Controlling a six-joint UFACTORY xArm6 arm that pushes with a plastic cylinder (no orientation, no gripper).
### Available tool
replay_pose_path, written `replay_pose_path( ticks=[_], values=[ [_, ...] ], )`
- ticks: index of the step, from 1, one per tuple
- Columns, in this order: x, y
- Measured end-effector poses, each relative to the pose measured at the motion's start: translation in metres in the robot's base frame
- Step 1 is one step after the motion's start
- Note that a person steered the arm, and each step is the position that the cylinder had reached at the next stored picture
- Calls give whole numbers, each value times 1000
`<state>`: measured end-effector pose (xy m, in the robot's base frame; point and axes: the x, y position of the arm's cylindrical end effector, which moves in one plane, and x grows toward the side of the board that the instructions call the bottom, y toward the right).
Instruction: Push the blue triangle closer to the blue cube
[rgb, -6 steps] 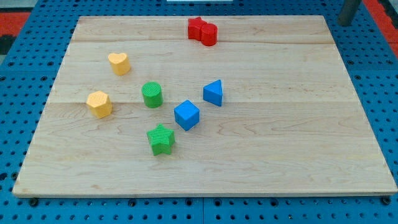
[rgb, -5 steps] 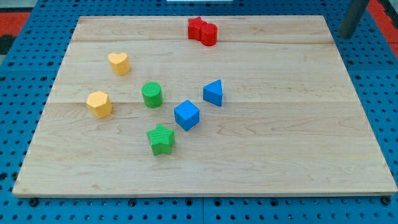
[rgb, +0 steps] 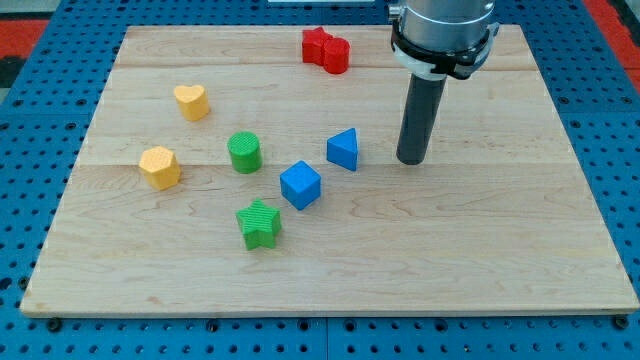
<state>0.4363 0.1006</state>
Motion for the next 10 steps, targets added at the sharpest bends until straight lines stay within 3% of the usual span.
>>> replay_pose_path(
  ticks=[3,4,7,8,10],
  values=[
    [0,1],
    [0,-22],
    [-34,-99],
    [-73,-113],
    [-43,-133]
  ],
)
